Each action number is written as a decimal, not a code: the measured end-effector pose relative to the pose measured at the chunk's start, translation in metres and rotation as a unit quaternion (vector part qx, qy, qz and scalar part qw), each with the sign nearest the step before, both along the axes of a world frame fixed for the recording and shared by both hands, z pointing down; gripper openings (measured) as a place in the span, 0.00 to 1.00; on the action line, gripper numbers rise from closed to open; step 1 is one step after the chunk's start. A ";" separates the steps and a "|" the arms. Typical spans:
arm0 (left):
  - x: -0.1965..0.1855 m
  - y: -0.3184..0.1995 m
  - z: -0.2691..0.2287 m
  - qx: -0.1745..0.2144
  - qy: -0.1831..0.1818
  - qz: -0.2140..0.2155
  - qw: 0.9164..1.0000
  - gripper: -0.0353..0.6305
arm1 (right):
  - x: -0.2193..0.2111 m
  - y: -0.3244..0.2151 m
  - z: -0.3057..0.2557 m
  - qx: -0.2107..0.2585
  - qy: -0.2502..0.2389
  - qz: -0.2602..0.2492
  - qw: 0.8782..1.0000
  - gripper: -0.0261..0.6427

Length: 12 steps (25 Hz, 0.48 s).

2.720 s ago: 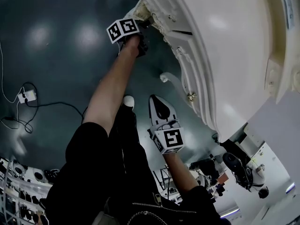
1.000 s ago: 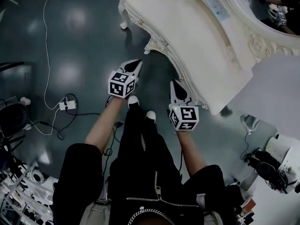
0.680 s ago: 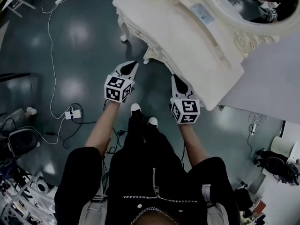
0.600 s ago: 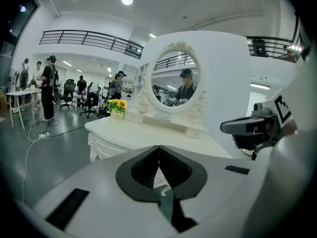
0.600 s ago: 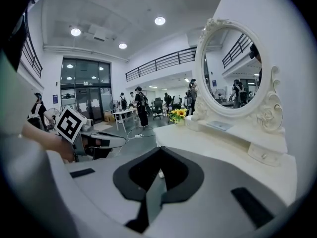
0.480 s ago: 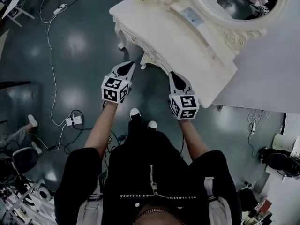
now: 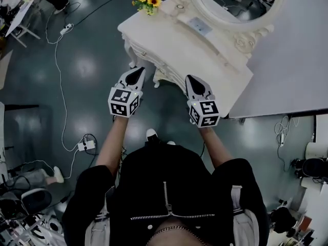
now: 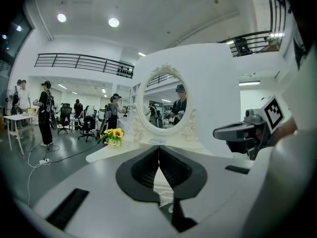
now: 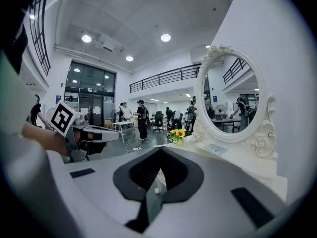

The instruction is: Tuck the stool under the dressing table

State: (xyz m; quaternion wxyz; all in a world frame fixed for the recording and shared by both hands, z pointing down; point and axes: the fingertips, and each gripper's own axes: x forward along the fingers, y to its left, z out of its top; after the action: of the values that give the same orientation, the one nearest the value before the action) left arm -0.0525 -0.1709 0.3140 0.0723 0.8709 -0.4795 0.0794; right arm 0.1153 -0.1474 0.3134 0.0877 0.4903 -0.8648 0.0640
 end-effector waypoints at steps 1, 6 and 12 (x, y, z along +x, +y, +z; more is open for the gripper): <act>0.000 0.002 -0.004 0.004 0.001 -0.001 1.000 0.09 | 0.001 0.001 -0.004 0.004 -0.001 0.001 1.000 0.04; -0.001 0.010 -0.004 0.008 0.001 -0.002 1.000 0.09 | 0.002 0.004 -0.007 0.009 -0.001 0.005 1.000 0.04; -0.005 0.009 0.002 0.002 0.000 0.001 1.000 0.09 | -0.001 0.001 -0.006 0.008 0.002 0.008 1.000 0.04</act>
State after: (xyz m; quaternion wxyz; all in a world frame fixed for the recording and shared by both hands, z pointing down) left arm -0.0574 -0.1623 0.3156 0.0706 0.8713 -0.4792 0.0790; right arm 0.1144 -0.1462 0.3075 0.0846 0.4985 -0.8609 0.0566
